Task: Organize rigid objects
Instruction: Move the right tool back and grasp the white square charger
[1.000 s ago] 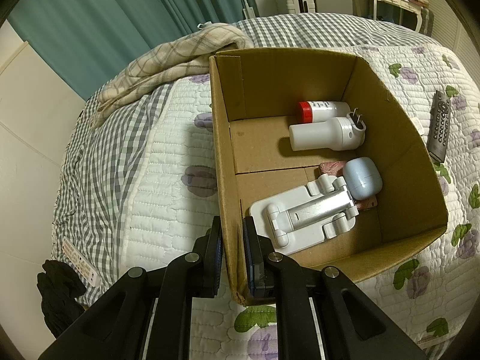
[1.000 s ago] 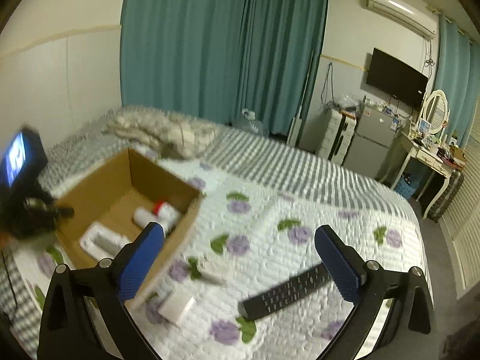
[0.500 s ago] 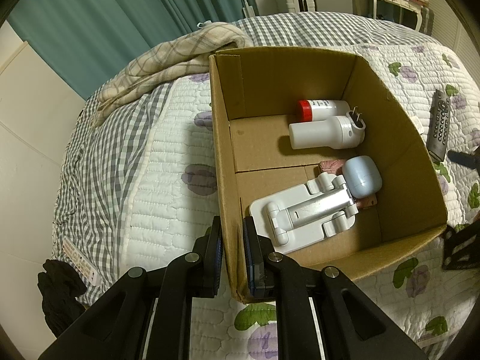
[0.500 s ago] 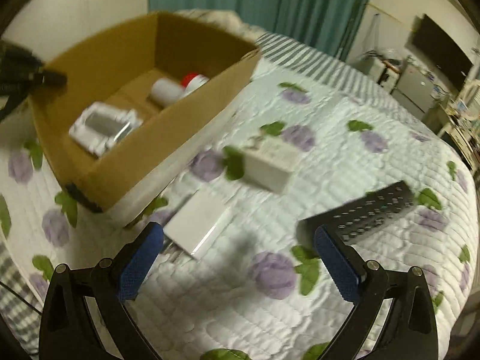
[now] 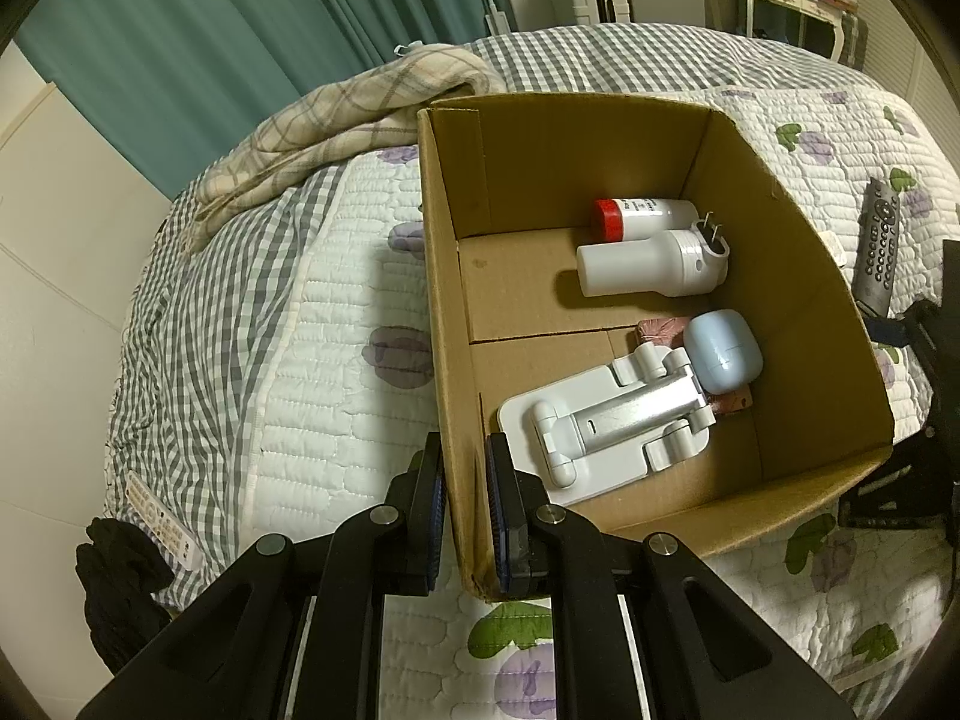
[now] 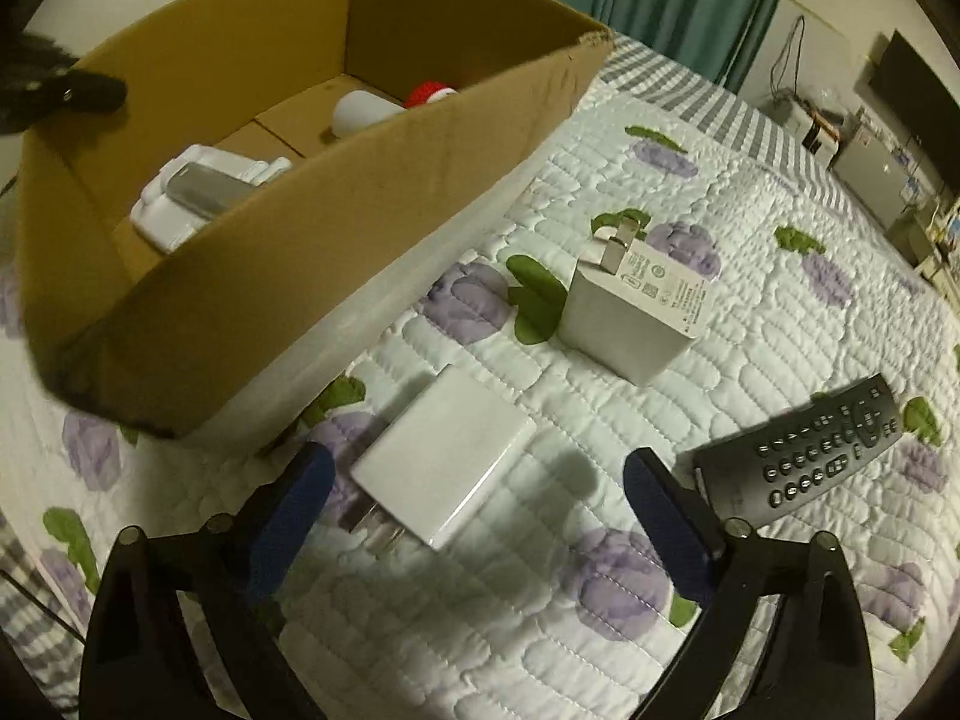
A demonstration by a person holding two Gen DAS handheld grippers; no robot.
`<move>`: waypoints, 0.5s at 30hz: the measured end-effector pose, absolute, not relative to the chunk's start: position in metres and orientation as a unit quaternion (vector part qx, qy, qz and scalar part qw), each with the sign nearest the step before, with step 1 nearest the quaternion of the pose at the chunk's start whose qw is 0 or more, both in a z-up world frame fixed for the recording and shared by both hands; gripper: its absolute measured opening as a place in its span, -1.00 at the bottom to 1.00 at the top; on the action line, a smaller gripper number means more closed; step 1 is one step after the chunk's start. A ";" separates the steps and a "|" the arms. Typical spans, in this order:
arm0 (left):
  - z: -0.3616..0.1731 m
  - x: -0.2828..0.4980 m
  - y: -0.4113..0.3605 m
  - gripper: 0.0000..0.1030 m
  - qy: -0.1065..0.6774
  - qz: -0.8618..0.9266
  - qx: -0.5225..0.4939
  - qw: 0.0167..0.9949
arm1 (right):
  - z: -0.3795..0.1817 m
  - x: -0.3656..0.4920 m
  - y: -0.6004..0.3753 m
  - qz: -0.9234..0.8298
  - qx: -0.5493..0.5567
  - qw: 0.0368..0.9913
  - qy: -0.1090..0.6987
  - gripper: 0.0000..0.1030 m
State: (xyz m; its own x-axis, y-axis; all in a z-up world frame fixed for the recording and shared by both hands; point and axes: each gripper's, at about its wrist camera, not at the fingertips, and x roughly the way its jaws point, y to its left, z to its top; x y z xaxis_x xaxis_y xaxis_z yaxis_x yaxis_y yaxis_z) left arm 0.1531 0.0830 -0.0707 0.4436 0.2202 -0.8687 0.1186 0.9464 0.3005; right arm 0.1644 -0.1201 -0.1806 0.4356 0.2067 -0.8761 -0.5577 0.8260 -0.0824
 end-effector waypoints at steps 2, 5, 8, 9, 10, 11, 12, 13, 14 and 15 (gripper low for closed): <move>-0.071 0.153 0.083 -0.76 0.527 0.030 0.161 0.834 | -0.184 0.167 -0.119 0.235 -0.179 0.823 0.485 0.65; -0.071 0.153 0.083 -0.76 0.526 0.031 0.161 0.834 | -0.185 0.169 -0.117 0.240 -0.180 0.821 0.486 0.56; -0.071 0.152 0.083 -0.76 0.526 0.031 0.162 0.834 | -0.187 0.169 -0.115 0.244 -0.180 0.819 0.487 0.50; -0.071 0.152 0.083 -0.76 0.527 0.031 0.162 0.834 | -0.187 0.170 -0.115 0.246 -0.178 0.818 0.488 0.48; -0.071 0.152 0.083 -0.76 0.527 0.031 0.162 0.834 | -0.187 0.170 -0.115 0.247 -0.177 0.818 0.488 0.46; -0.071 0.152 0.083 -0.76 0.526 0.031 0.162 0.834 | -0.186 0.171 -0.115 0.249 -0.175 0.818 0.488 0.42; -0.071 0.152 0.083 -0.76 0.526 0.031 0.162 0.834 | -0.186 0.171 -0.115 0.251 -0.175 0.818 0.487 0.37; -0.071 0.152 0.083 -0.76 0.526 0.031 0.162 0.834 | -0.185 0.170 -0.114 0.253 -0.175 0.818 0.486 0.33; -0.071 0.152 0.083 -0.76 0.526 0.031 0.161 0.834 | -0.184 0.169 -0.113 0.256 -0.174 0.818 0.485 0.25; -0.071 0.152 0.083 -0.76 0.526 0.031 0.161 0.834 | -0.183 0.167 -0.112 0.256 -0.176 0.819 0.483 0.24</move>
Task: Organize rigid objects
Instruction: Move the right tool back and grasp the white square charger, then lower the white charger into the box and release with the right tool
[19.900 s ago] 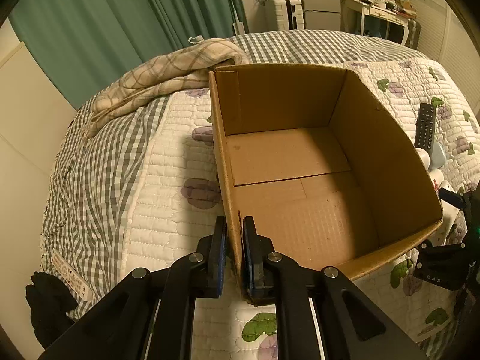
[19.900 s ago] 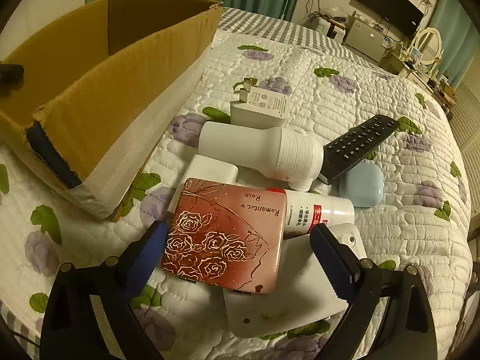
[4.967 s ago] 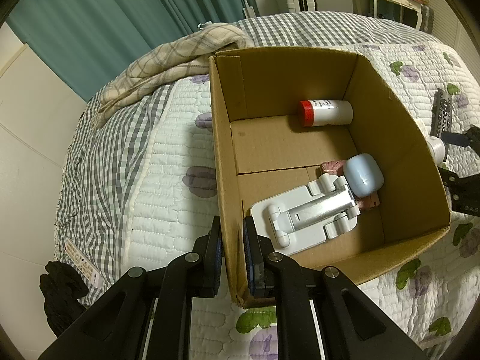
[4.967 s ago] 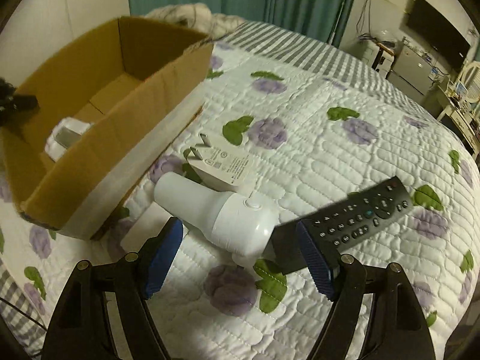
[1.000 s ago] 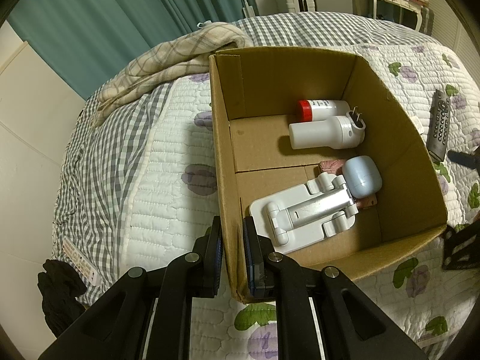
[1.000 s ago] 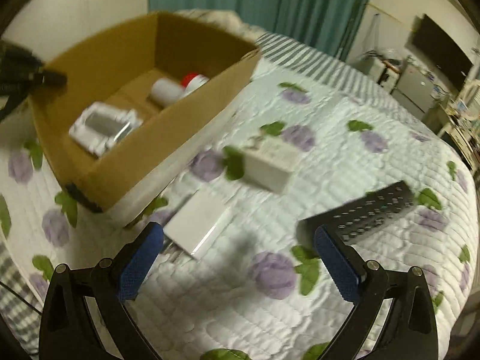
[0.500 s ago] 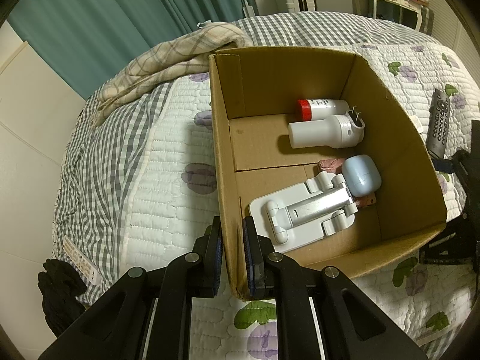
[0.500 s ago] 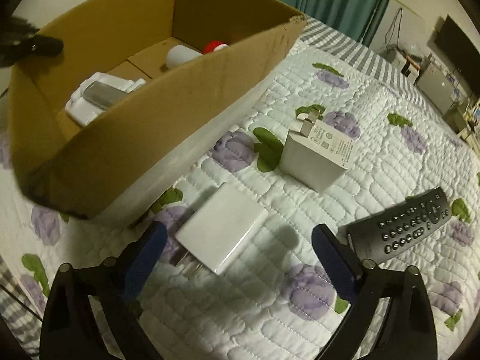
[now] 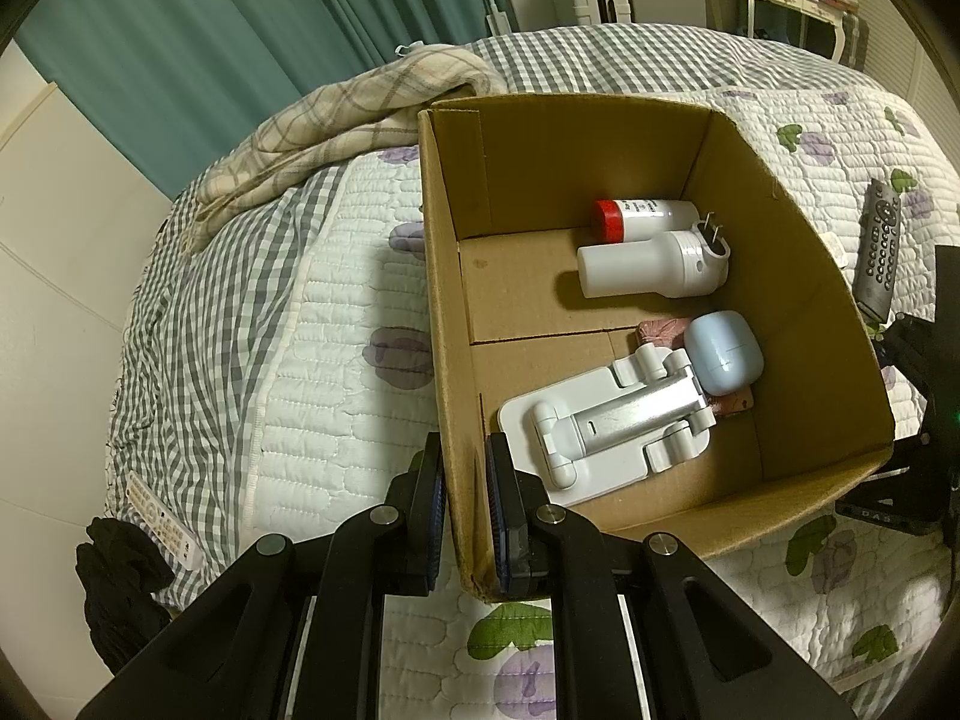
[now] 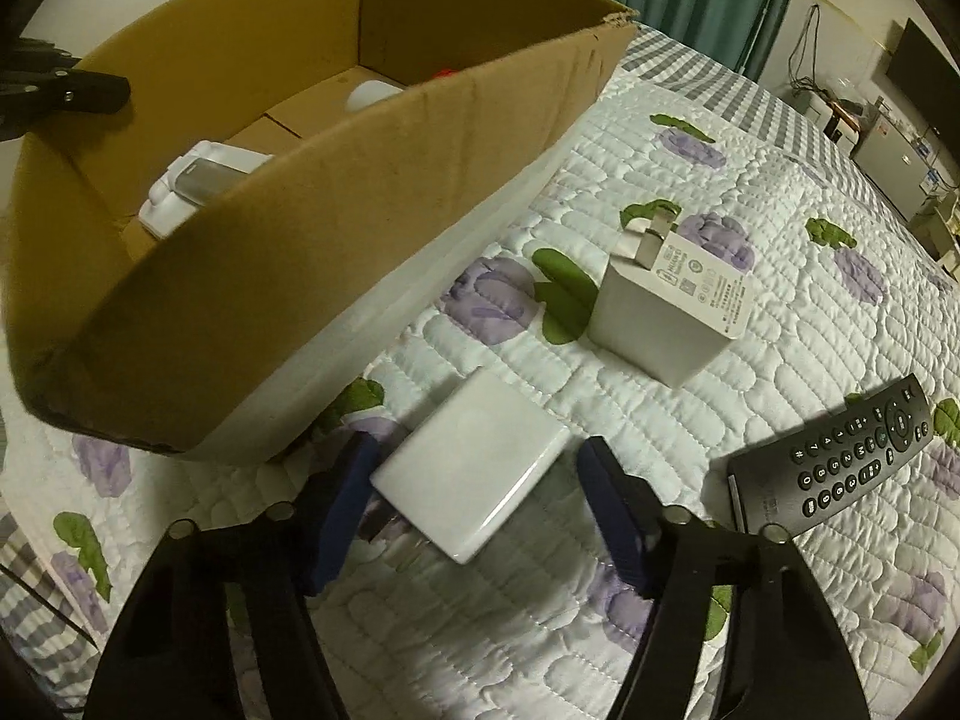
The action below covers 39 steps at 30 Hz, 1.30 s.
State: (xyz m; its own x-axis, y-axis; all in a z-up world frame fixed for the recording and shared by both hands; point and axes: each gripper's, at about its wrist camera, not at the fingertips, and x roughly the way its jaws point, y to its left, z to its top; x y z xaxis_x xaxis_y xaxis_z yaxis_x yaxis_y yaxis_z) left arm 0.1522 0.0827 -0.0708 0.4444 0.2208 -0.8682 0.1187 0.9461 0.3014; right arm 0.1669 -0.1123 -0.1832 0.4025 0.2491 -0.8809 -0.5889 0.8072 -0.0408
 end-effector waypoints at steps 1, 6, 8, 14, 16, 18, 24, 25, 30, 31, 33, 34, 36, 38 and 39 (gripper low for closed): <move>-0.071 0.152 0.083 -0.76 0.526 0.030 0.161 0.834 | -0.183 0.166 -0.112 0.255 -0.177 0.819 0.482 0.24; -0.070 0.152 0.083 -0.76 0.527 0.029 0.162 0.834 | -0.177 0.160 -0.115 0.251 -0.175 0.827 0.472 0.23; -0.070 0.152 0.083 -0.76 0.527 0.029 0.161 0.834 | -0.169 0.156 -0.118 0.248 -0.170 0.835 0.461 0.23; -0.070 0.153 0.083 -0.76 0.528 0.029 0.163 0.833 | -0.142 0.153 -0.134 0.238 -0.136 0.855 0.440 0.23; -0.069 0.153 0.083 -0.76 0.528 0.029 0.164 0.833 | -0.130 0.152 -0.140 0.233 -0.133 0.862 0.429 0.23; -0.069 0.153 0.083 -0.76 0.528 0.030 0.164 0.833 | -0.114 0.152 -0.147 0.225 -0.134 0.872 0.414 0.22; -0.069 0.152 0.083 -0.76 0.528 0.030 0.164 0.833 | -0.052 0.161 -0.155 0.214 -0.126 0.899 0.360 0.10; -0.069 0.152 0.083 -0.76 0.528 0.030 0.165 0.832 | -0.041 0.163 -0.152 0.214 -0.126 0.903 0.350 0.09; -0.069 0.153 0.083 -0.76 0.528 0.029 0.164 0.833 | -0.014 0.163 -0.129 0.241 -0.123 0.907 0.323 0.02; -0.069 0.152 0.083 -0.76 0.528 0.029 0.164 0.833 | -0.013 0.164 -0.125 0.247 -0.121 0.906 0.321 0.02; -0.069 0.152 0.083 -0.76 0.528 0.029 0.164 0.833 | -0.013 0.166 -0.110 0.263 -0.118 0.903 0.319 -0.01; -0.069 0.153 0.083 -0.76 0.528 0.029 0.164 0.833 | -0.015 0.168 -0.105 0.268 -0.119 0.901 0.321 -0.03; -0.069 0.153 0.083 -0.76 0.528 0.029 0.165 0.833 | -0.025 0.171 -0.087 0.282 -0.124 0.893 0.329 -0.06; -0.069 0.153 0.083 -0.76 0.528 0.030 0.164 0.833 | -0.037 0.173 -0.071 0.295 -0.126 0.883 0.342 -0.10; -0.069 0.153 0.083 -0.76 0.528 0.029 0.164 0.833 | -0.045 0.174 -0.063 0.301 -0.127 0.878 0.351 -0.13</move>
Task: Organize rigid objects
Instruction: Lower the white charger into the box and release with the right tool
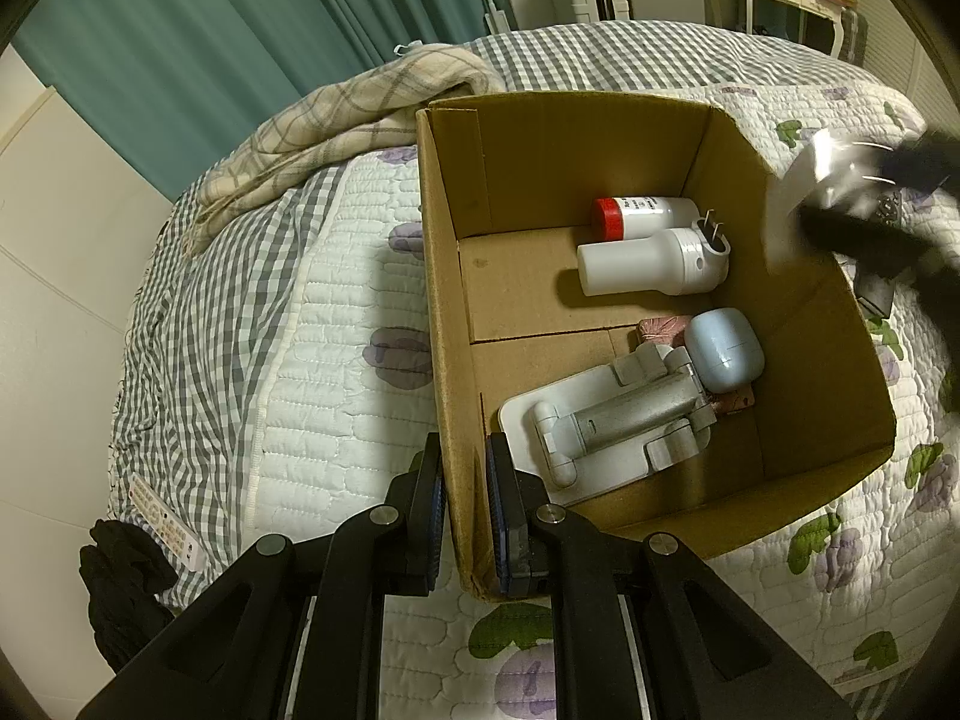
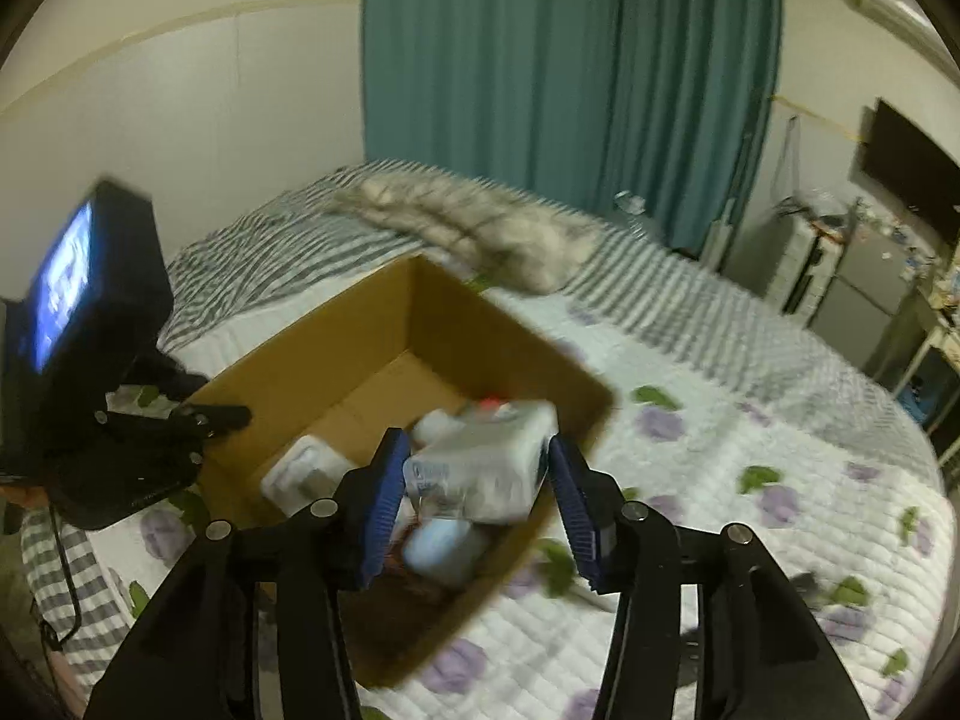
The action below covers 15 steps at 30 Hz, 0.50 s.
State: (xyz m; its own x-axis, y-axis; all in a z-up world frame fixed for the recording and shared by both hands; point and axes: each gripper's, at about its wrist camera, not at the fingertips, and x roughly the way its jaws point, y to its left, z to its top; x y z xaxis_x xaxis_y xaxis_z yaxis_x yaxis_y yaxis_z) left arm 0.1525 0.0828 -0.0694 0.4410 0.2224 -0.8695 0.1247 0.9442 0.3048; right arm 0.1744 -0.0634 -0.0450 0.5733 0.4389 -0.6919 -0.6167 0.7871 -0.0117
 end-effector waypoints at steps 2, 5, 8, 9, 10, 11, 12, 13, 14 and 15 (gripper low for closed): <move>-0.069 0.153 0.083 -0.76 0.528 0.029 0.164 0.833 | -0.060 0.177 -0.052 0.306 -0.131 0.869 0.365 -0.16; -0.069 0.153 0.083 -0.75 0.528 0.029 0.164 0.833 | -0.082 0.180 -0.040 0.310 -0.139 0.859 0.384 -0.16; -0.069 0.153 0.083 -0.75 0.528 0.030 0.164 0.833 | -0.094 0.178 -0.035 0.312 -0.145 0.852 0.395 -0.17; -0.069 0.153 0.083 -0.75 0.528 0.030 0.164 0.833 | -0.096 0.177 -0.034 0.314 -0.147 0.851 0.395 -0.17; -0.069 0.153 0.082 -0.75 0.528 0.030 0.164 0.833 | -0.097 0.176 -0.034 0.316 -0.149 0.850 0.394 -0.17; -0.069 0.153 0.082 -0.75 0.528 0.030 0.164 0.833 | -0.096 0.174 -0.034 0.319 -0.150 0.851 0.389 -0.17; -0.069 0.153 0.083 -0.75 0.528 0.030 0.164 0.833 | -0.093 0.173 -0.034 0.319 -0.150 0.854 0.383 -0.17; -0.069 0.153 0.082 -0.75 0.528 0.030 0.165 0.833 | -0.090 0.173 -0.036 0.319 -0.148 0.856 0.380 -0.15; -0.069 0.153 0.083 -0.75 0.528 0.030 0.164 0.832 | -0.084 0.172 -0.038 0.318 -0.143 0.859 0.375 0.01; -0.069 0.153 0.083 -0.75 0.528 0.030 0.164 0.832 | -0.077 0.171 -0.043 0.316 -0.138 0.863 0.368 0.30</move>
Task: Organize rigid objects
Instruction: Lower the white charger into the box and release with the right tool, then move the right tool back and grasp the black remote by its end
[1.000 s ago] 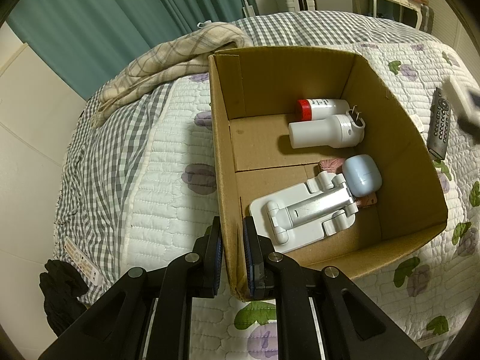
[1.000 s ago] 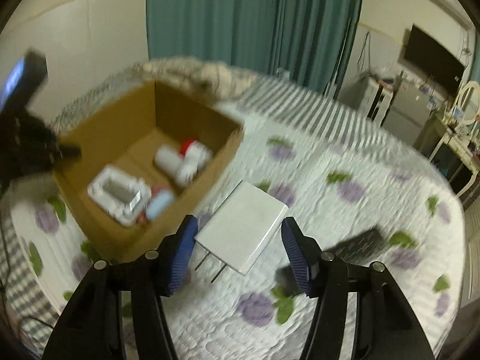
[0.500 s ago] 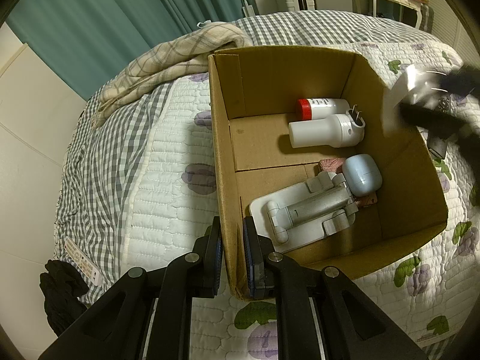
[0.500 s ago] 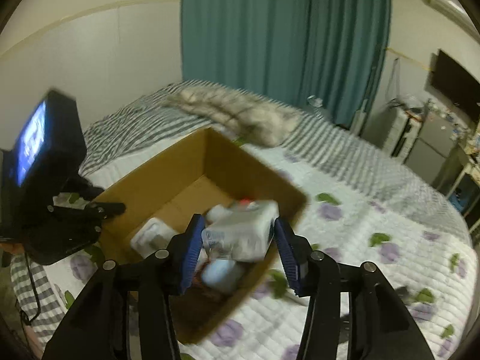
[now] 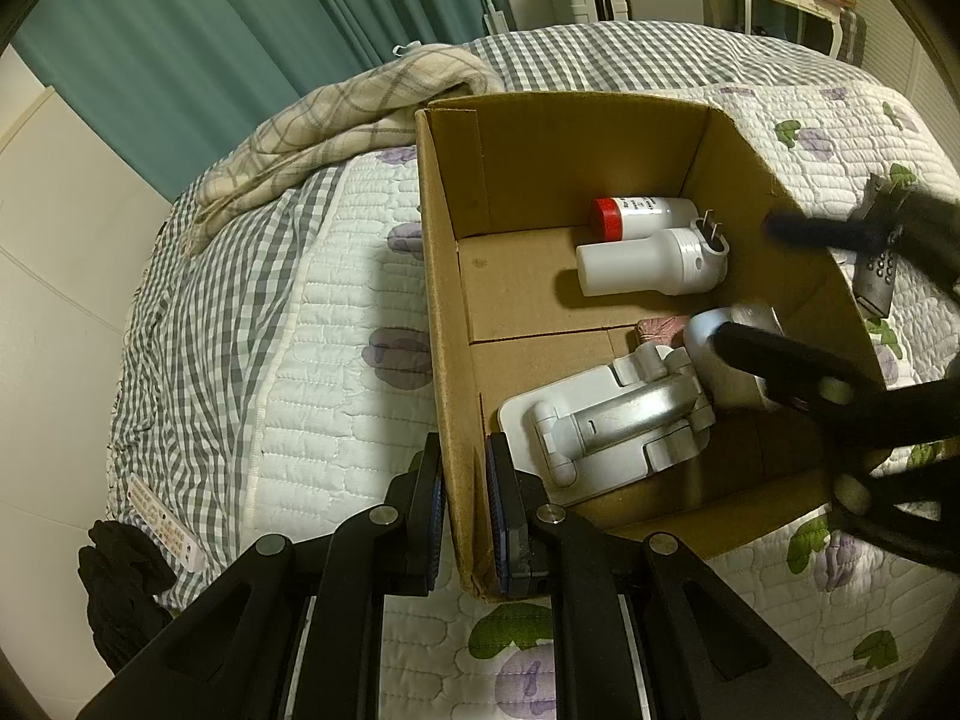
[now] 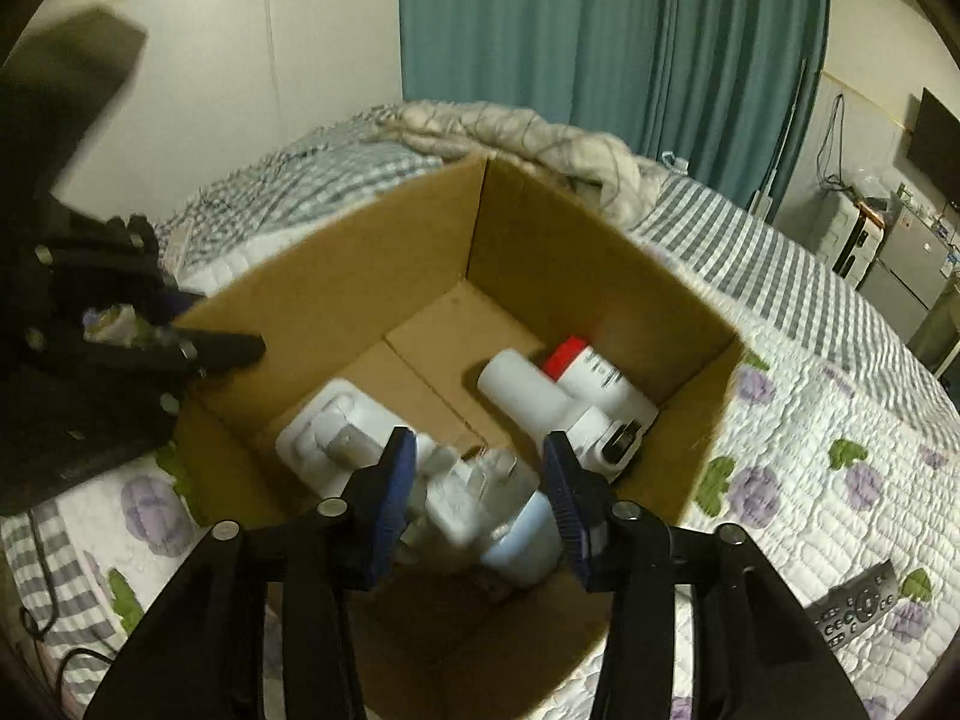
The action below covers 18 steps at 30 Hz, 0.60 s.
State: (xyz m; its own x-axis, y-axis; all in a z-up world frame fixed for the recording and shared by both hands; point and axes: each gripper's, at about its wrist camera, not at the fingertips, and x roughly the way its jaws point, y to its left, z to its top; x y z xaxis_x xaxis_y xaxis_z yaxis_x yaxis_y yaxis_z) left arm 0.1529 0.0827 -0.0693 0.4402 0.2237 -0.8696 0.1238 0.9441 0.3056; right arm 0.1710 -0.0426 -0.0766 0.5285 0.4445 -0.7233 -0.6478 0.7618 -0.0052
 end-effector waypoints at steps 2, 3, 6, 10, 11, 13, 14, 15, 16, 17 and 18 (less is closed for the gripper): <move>-0.070 0.153 0.083 -0.75 0.529 0.029 0.164 0.833 | -0.062 0.170 -0.053 0.310 -0.129 0.874 0.350 0.46; -0.070 0.153 0.082 -0.75 0.529 0.029 0.164 0.832 | -0.051 0.169 -0.063 0.305 -0.125 0.881 0.339 0.47; -0.070 0.153 0.081 -0.75 0.528 0.030 0.165 0.832 | -0.027 0.169 -0.091 0.269 -0.125 0.902 0.315 0.70; -0.070 0.154 0.081 -0.75 0.528 0.030 0.164 0.833 | -0.010 0.174 -0.138 0.182 -0.131 0.925 0.307 0.79; -0.070 0.154 0.081 -0.75 0.528 0.030 0.165 0.832 | -0.010 0.176 -0.149 0.162 -0.131 0.926 0.314 0.79; -0.070 0.154 0.081 -0.75 0.528 0.030 0.164 0.833 | -0.017 0.181 -0.173 0.121 -0.123 0.926 0.335 0.79; -0.070 0.154 0.081 -0.75 0.528 0.030 0.164 0.832 | -0.025 0.183 -0.188 0.102 -0.112 0.924 0.351 0.79; -0.070 0.154 0.081 -0.75 0.528 0.030 0.165 0.832 | -0.032 0.185 -0.197 0.093 -0.102 0.921 0.364 0.79; -0.070 0.154 0.081 -0.75 0.528 0.030 0.165 0.832 | -0.039 0.187 -0.206 0.084 -0.093 0.918 0.376 0.79; -0.070 0.154 0.081 -0.75 0.528 0.031 0.165 0.832 | -0.050 0.191 -0.217 0.074 -0.082 0.912 0.395 0.79; -0.070 0.154 0.081 -0.75 0.528 0.031 0.165 0.832 | -0.062 0.193 -0.224 0.064 -0.072 0.906 0.412 0.79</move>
